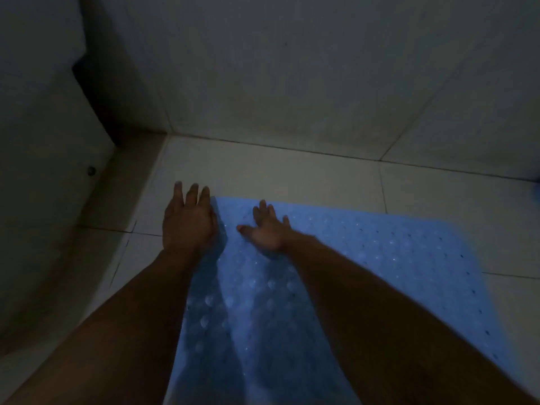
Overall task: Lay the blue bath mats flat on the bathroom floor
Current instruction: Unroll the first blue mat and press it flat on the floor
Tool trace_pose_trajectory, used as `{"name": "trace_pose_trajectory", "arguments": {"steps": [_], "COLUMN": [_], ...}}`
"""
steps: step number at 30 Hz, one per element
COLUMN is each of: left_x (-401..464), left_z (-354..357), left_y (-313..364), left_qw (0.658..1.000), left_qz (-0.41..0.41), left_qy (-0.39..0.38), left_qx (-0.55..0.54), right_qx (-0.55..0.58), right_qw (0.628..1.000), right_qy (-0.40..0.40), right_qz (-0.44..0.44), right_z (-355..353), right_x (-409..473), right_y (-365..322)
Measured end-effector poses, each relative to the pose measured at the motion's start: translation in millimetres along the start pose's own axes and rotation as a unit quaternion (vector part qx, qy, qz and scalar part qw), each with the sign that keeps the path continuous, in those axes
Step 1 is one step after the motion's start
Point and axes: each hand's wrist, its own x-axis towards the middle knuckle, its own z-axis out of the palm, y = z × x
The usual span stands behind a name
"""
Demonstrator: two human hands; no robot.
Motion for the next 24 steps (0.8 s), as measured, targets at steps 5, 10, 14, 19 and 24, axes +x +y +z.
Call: {"name": "trace_pose_trajectory", "arguments": {"steps": [5, 10, 14, 19, 24], "left_x": [-10, -28, -38, -44, -41], "left_z": [2, 46, 94, 105, 102], "left_y": [52, 132, 163, 160, 163], "left_qw": [0.999, 0.990, 0.984, 0.983, 0.984], "left_qz": [0.015, 0.126, 0.172, 0.181, 0.175], "left_qy": [-0.027, -0.051, -0.053, -0.015, -0.032], "left_qx": [0.011, -0.033, 0.005, 0.035, 0.030], "right_qx": [0.099, 0.036, 0.025, 0.039, 0.060], "right_qw": [0.989, 0.982, 0.969, 0.963, 0.952], "right_qy": [0.110, 0.185, 0.246, 0.266, 0.299], "right_qz": [0.001, 0.016, 0.007, 0.005, 0.007], "right_z": [-82, -86, -71, -55, -50], "right_x": [-23, -55, -68, -74, -86], "right_y": [19, 82, 133, 173, 192]}}
